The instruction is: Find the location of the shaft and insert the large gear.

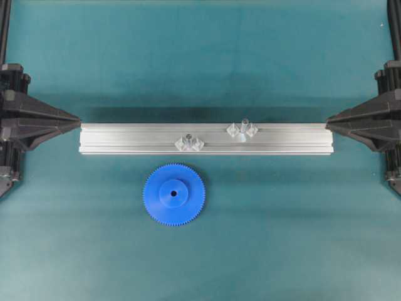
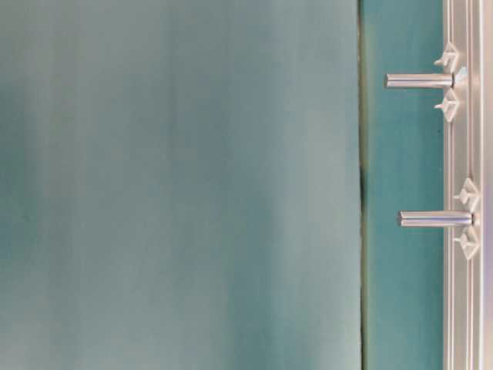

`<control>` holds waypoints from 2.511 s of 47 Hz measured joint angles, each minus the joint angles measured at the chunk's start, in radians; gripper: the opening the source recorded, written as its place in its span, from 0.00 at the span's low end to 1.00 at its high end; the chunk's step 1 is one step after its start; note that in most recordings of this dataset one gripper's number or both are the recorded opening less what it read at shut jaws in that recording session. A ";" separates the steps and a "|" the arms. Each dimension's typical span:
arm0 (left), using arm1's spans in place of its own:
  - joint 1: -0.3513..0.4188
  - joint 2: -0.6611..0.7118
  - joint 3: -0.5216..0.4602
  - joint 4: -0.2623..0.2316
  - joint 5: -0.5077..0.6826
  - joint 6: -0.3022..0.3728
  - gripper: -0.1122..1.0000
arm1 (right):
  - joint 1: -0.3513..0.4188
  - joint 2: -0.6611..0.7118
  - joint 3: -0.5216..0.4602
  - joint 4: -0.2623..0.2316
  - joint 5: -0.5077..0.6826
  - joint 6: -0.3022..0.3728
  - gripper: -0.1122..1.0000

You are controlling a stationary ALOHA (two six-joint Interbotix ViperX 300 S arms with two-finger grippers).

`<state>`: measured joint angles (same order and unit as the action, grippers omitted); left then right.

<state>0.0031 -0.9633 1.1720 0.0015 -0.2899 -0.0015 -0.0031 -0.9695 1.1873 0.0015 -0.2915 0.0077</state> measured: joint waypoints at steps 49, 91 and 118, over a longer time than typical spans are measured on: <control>-0.072 0.296 -0.126 0.014 0.281 -0.075 0.10 | -0.015 -0.061 0.092 0.046 0.362 0.094 0.15; -0.097 0.551 -0.273 0.014 0.298 -0.084 0.10 | -0.018 -0.061 0.089 0.044 0.419 0.133 0.15; -0.117 0.790 -0.430 0.014 0.411 -0.086 0.10 | -0.038 -0.064 0.089 0.044 0.420 0.156 0.15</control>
<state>-0.1135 -0.1733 0.7424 0.0153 0.1212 -0.0874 -0.0414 -1.0339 1.2763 0.0460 0.1289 0.1641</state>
